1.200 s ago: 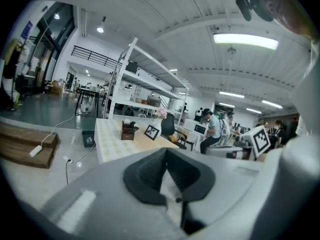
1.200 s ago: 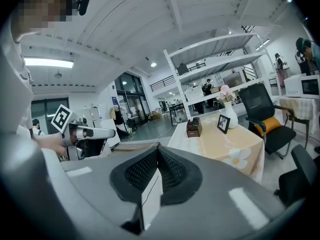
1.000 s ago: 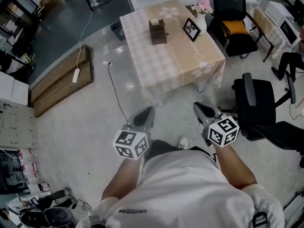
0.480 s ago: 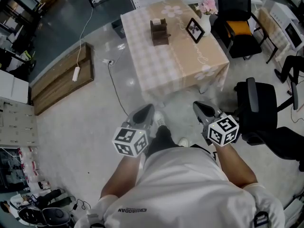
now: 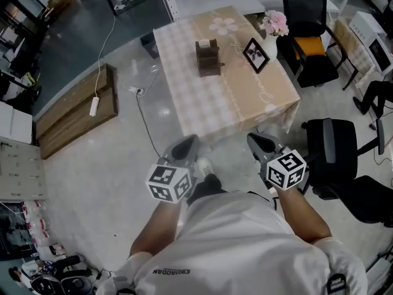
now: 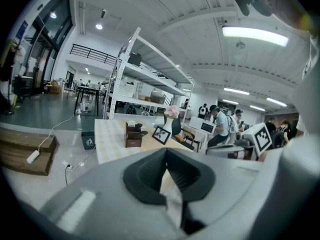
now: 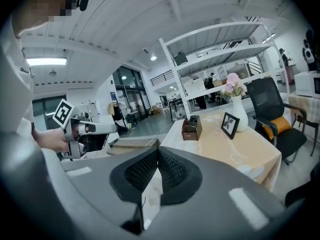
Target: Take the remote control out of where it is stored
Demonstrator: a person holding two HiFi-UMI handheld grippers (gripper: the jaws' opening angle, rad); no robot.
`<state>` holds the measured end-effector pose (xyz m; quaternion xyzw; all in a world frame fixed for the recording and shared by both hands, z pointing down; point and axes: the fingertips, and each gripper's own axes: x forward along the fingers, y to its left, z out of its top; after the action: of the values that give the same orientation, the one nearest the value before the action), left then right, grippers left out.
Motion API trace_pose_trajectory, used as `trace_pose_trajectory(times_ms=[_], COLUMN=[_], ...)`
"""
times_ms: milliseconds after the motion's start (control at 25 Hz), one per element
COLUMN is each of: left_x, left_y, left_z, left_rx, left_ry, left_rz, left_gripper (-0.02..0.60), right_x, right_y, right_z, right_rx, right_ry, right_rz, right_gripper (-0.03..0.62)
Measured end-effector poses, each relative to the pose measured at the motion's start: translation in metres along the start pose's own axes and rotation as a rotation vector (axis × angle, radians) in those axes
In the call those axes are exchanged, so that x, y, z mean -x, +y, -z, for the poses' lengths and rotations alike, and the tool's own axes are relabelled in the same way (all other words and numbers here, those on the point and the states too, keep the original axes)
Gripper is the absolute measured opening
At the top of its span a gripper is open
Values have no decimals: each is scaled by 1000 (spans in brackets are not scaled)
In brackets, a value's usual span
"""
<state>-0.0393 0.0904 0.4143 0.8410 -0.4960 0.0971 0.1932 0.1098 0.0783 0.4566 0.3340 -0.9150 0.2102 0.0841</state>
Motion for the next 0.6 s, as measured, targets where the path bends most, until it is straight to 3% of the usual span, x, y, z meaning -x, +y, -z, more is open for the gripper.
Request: trace_pose_trajectory(times_ms=[360,600], left_x=[-49,-68], left_y=[61,104], left_z=[-23,-43], left_rx=[15,-20], left_ry=[43,49], left_rz=[38,68], left_gripper=[3,3], right_x=[-66,-109], right_y=[-25,-44], right_z=[-37,-55], right_rx=[14,50], right_ry=[23,44], right_rz=[41,107], right_gripper=[5,5])
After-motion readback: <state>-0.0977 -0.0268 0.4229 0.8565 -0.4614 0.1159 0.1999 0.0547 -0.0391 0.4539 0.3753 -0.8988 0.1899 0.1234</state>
